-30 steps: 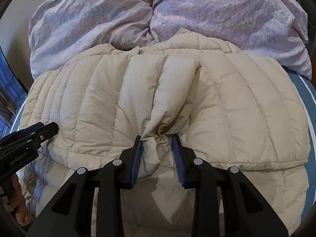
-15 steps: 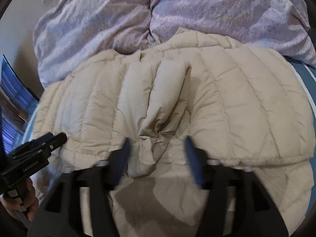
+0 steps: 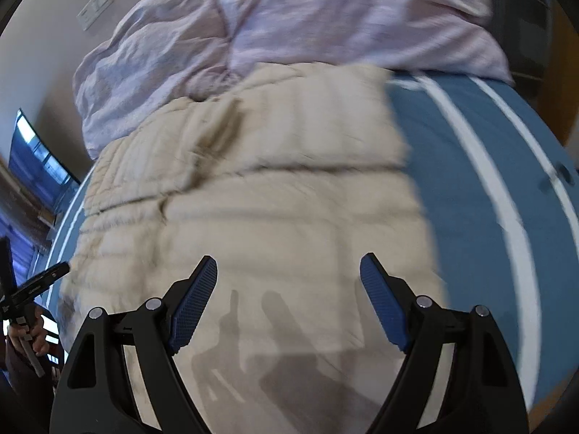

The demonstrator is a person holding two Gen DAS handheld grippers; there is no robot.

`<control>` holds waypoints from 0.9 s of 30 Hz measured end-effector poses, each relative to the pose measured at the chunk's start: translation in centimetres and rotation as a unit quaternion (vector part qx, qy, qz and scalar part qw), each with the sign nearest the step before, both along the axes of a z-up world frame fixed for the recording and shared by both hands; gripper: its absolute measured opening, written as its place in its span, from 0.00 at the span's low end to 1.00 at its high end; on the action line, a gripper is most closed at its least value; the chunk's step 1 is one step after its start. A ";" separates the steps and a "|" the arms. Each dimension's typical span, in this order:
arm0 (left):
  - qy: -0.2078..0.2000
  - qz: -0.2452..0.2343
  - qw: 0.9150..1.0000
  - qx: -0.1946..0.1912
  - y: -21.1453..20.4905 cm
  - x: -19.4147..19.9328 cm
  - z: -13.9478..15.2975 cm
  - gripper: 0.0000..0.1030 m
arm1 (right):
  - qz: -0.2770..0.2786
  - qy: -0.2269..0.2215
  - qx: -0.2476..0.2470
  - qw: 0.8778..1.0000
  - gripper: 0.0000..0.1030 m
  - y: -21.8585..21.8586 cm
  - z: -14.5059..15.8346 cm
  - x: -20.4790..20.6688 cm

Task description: Fold large clothes

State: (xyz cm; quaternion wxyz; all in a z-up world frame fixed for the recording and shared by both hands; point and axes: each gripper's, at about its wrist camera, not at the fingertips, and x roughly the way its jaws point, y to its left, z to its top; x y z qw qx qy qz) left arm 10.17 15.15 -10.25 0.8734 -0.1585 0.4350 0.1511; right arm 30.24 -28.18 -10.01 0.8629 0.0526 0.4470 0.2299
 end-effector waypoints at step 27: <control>-0.027 -0.021 0.998 -0.050 -1.2 -9.8 -2.2 0.51 | 0.014 0.073 0.128 0.989 0.57 -10.3 -5.0 -8.0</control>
